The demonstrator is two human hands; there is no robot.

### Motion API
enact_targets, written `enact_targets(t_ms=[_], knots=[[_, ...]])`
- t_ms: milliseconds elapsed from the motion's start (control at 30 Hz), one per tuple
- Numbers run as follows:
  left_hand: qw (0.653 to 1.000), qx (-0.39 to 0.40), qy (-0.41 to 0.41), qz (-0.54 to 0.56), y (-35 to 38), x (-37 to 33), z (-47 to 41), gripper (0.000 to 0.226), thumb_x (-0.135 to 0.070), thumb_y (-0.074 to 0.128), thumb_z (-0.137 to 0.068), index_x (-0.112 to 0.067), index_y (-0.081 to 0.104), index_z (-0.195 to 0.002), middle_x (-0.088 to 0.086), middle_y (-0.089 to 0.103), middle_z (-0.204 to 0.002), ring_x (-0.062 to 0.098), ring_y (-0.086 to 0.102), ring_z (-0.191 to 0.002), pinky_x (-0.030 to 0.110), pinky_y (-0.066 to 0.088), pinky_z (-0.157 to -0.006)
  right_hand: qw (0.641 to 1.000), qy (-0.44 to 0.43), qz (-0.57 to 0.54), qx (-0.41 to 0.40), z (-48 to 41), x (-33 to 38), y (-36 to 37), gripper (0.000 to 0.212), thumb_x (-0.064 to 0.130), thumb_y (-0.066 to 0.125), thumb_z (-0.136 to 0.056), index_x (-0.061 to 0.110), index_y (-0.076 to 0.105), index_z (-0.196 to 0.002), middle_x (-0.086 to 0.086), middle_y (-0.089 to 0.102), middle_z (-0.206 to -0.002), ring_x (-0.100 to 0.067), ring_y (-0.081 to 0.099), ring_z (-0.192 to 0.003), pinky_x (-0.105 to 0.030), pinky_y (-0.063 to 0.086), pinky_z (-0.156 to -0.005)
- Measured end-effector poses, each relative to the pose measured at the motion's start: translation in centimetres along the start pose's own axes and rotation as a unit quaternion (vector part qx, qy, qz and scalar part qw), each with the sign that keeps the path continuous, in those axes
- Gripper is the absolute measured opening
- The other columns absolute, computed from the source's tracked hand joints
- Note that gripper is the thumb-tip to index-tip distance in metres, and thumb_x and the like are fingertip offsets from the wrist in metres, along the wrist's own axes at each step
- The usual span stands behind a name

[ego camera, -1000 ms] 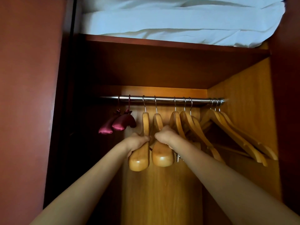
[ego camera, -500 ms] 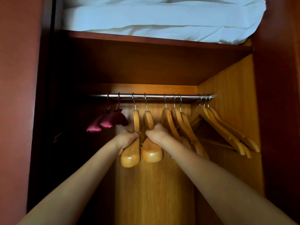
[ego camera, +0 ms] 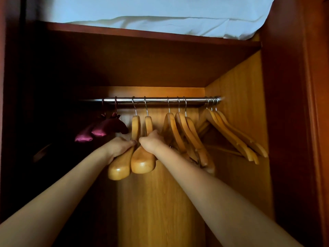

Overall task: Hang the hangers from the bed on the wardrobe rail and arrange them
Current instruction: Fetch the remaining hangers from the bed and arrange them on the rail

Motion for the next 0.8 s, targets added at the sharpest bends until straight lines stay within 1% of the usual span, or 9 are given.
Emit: enact_targets(t_ms=[133, 200, 267, 400, 467, 533, 633, 700, 800], knots=[[0.999, -0.013, 0.018, -0.049, 0.8, -1.0, -0.2, 0.033, -0.033, 0.045, -0.098, -0.009, 0.062, -0.113, 0.017, 0.062, -0.12, 0.028, 0.059, -0.103, 0.034, 0.046, -0.091, 0.997, -0.013, 0.076, 0.008, 0.6, -0.2, -0.8, 0.057, 0.038, 0.045, -0.093, 0.004, 0.038, -0.139, -0.017, 0.04, -0.143, -0.037, 0.047, -0.124, -0.046, 0.047, -0.098], [0.996, -0.032, 0.017, -0.087, 1.1, -1.8, -0.4, 0.041, -0.037, 0.041, -0.099, -0.006, 0.06, -0.119, 0.019, 0.059, -0.125, 0.032, 0.056, -0.113, 0.038, 0.044, -0.1, 0.981, -0.079, 0.159, -0.08, 1.5, 0.4, -2.9, 0.043, 0.037, 0.037, -0.097, 0.006, 0.058, -0.119, -0.014, 0.061, -0.114, -0.032, 0.061, -0.1, -0.039, 0.054, -0.08], [0.985, -0.086, 0.034, -0.143, 1.2, -3.1, -0.4, 0.044, -0.04, 0.041, -0.097, -0.005, 0.058, -0.118, 0.021, 0.059, -0.124, 0.037, 0.055, -0.115, 0.039, 0.044, -0.1, 0.95, -0.162, 0.185, -0.191, 2.4, 1.1, -6.3, 0.032, 0.028, 0.038, -0.097, 0.011, 0.064, -0.102, -0.007, 0.065, -0.091, -0.025, 0.061, -0.08, -0.026, 0.048, -0.063], [0.947, -0.164, 0.138, -0.24, 2.8, -7.4, 0.4, 0.046, -0.036, 0.045, -0.093, -0.014, 0.047, -0.132, 0.019, 0.049, -0.135, 0.039, 0.043, -0.126, 0.044, 0.039, -0.105, 0.924, -0.146, 0.183, -0.303, 1.7, -2.0, -14.8, 0.015, 0.021, 0.046, -0.094, 0.016, 0.06, -0.095, -0.003, 0.062, -0.084, -0.022, 0.059, -0.079, -0.027, 0.042, -0.061], [0.927, -0.122, 0.212, -0.285, 4.8, -9.6, 0.7, 0.042, -0.031, 0.046, -0.093, -0.017, 0.049, -0.133, 0.016, 0.052, -0.133, 0.035, 0.042, -0.128, 0.042, 0.035, -0.108, 0.93, -0.072, 0.248, -0.26, 0.9, -5.3, -17.2, 0.013, 0.022, 0.047, -0.093, 0.015, 0.058, -0.089, -0.008, 0.064, -0.092, -0.024, 0.059, -0.082, -0.03, 0.044, -0.064], [0.925, -0.04, 0.238, -0.293, 7.1, -11.0, 1.0, 0.04, -0.027, 0.047, -0.094, -0.018, 0.05, -0.133, 0.013, 0.054, -0.132, 0.032, 0.046, -0.126, 0.041, 0.035, -0.108, 0.956, 0.002, 0.25, -0.15, 0.7, -8.7, -17.2, 0.013, 0.026, 0.048, -0.094, 0.015, 0.054, -0.091, -0.013, 0.064, -0.102, -0.029, 0.06, -0.091, -0.033, 0.047, -0.073], [0.927, 0.067, 0.219, -0.298, 9.9, -11.6, 1.3, 0.042, -0.027, 0.049, -0.096, -0.017, 0.046, -0.137, 0.011, 0.054, -0.133, 0.028, 0.051, -0.122, 0.038, 0.039, -0.106, 0.991, 0.115, 0.07, -0.007, 1.3, -12.1, -14.8, 0.037, 0.036, 0.045, -0.097, 0.008, 0.047, -0.121, -0.015, 0.058, -0.106, -0.031, 0.059, -0.097, -0.042, 0.05, -0.078], [0.926, 0.097, 0.201, -0.305, 11.1, -11.2, 1.3, 0.047, -0.027, 0.051, -0.095, -0.018, 0.042, -0.14, 0.01, 0.052, -0.136, 0.026, 0.051, -0.123, 0.035, 0.041, -0.104, 0.991, 0.134, -0.025, 0.01, 1.3, -12.5, -13.9, 0.042, 0.033, 0.046, -0.097, 0.007, 0.044, -0.129, -0.015, 0.058, -0.115, -0.03, 0.059, -0.101, -0.039, 0.049, -0.075], [0.928, 0.103, 0.183, -0.308, 12.0, -10.5, 1.1, 0.051, -0.031, 0.049, -0.096, -0.022, 0.037, -0.145, 0.008, 0.049, -0.141, 0.024, 0.049, -0.127, 0.036, 0.041, -0.106, 0.981, 0.152, -0.116, 0.031, 0.8, -12.5, -12.8, 0.039, 0.029, 0.051, -0.094, 0.01, 0.047, -0.128, -0.009, 0.061, -0.106, -0.023, 0.059, -0.089, -0.037, 0.048, -0.068]])
Point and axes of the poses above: each hand's wrist, its own z-axis away from the middle knuckle, its own y-axis out of the palm, x = y × z, the point moved 5 cm from there along -z, towards the middle knuckle
